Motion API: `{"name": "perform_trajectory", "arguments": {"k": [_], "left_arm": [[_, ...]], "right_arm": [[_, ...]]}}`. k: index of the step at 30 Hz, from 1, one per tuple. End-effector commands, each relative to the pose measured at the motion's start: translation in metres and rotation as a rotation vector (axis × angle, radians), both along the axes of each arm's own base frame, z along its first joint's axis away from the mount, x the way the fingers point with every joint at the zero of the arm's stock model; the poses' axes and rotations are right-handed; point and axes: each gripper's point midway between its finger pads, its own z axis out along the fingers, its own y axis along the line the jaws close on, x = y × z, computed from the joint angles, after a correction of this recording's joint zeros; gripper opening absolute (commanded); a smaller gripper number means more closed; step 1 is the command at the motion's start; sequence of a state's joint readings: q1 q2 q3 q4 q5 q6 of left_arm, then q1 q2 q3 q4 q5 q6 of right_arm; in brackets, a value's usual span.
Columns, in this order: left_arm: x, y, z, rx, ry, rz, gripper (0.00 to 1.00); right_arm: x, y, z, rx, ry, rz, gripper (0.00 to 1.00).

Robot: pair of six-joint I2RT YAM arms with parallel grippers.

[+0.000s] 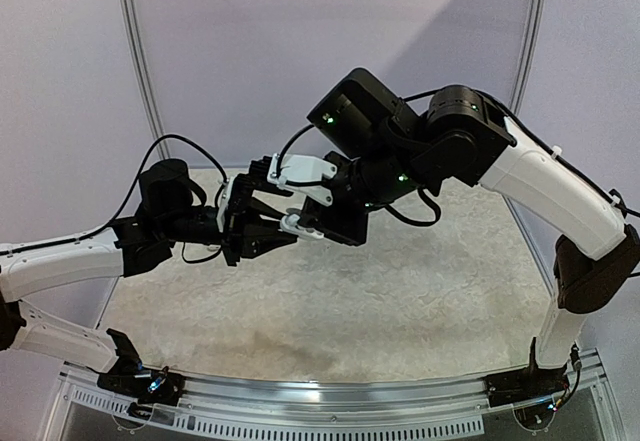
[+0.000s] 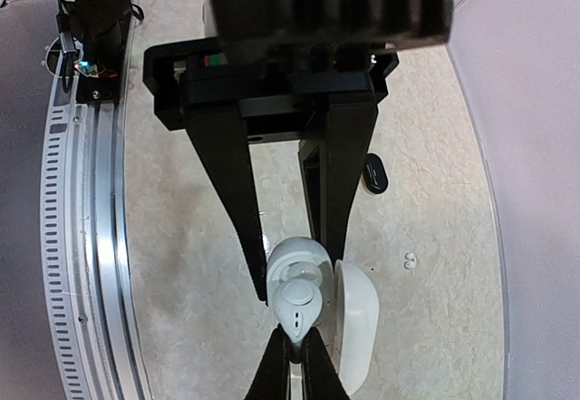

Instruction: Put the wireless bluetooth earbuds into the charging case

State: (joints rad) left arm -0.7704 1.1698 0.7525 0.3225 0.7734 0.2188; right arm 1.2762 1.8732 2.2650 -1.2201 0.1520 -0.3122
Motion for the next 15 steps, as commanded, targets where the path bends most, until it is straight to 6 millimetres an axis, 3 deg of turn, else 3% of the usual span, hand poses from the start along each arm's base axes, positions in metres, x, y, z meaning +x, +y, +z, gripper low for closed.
{"name": "perform_trajectory", "arguments": {"k": [1,8,15], "left_arm": [[-0.007,0.001,0.001,-0.004,-0.019,-0.009,0.00],[-0.008,0.000,0.001,-0.005,-0.030,-0.015,0.00],[-0.009,0.001,0.001,-0.005,-0.033,-0.016,0.00]], "right_arm": [[0.001,-0.001,-0.006,-0.036,-0.011,-0.008,0.00],[0.001,0.006,-0.008,-0.030,-0.022,0.020,0.00],[0.005,0.007,-0.023,-0.087,-0.035,0.020,0.00]]}}
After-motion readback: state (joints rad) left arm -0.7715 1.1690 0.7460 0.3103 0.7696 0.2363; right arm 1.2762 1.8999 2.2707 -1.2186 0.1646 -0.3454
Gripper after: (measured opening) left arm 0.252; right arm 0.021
